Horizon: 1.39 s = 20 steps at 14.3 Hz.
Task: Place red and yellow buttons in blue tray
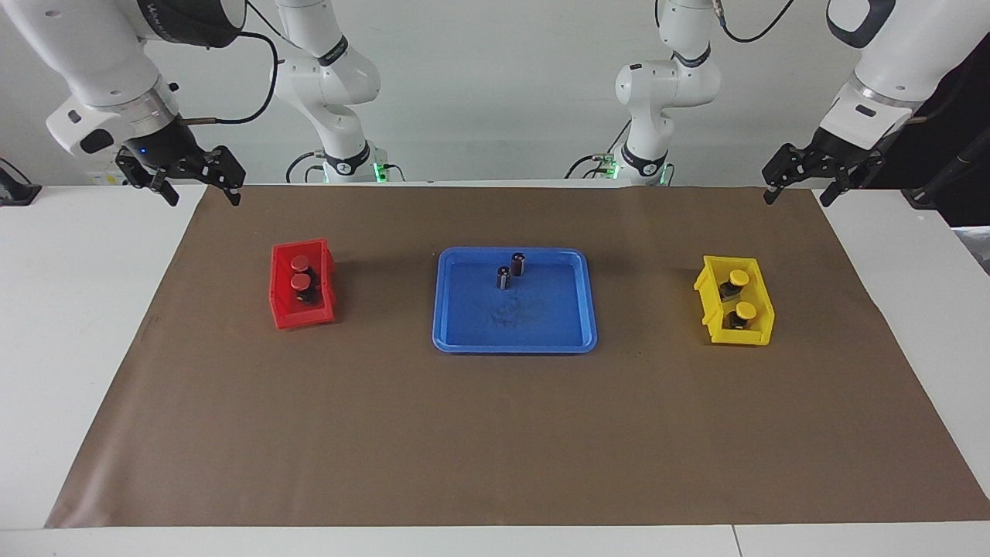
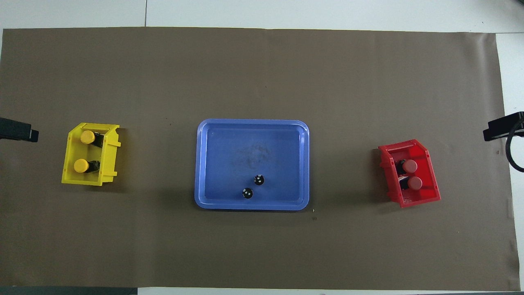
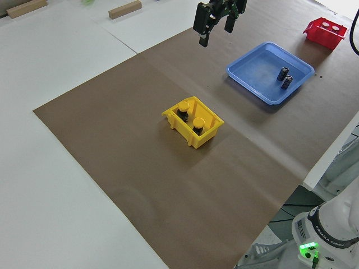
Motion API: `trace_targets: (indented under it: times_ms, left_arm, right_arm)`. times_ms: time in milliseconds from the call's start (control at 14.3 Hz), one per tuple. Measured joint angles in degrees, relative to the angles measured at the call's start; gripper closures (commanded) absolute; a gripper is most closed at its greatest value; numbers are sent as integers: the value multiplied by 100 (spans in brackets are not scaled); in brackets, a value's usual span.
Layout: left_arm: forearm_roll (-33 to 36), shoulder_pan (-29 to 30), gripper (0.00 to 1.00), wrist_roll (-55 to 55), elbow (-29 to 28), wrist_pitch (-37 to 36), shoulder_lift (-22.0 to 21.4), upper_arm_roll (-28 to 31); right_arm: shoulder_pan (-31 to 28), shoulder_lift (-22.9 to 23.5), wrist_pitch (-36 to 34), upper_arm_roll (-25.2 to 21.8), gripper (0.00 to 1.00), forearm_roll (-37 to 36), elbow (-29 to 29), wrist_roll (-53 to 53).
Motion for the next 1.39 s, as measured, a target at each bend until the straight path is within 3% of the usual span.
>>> trace_targets:
  times_ms: [1045,1394]
  left_arm:
    - [0,8,0,-23,-277,89,-166,48]
    - [1,8,0,-59,-645,172,-331,50]
  right_arm:
    - [17,-1,75,11,0,19,-21,0]
    - [48,-7,376,15,0,182,-192,-87]
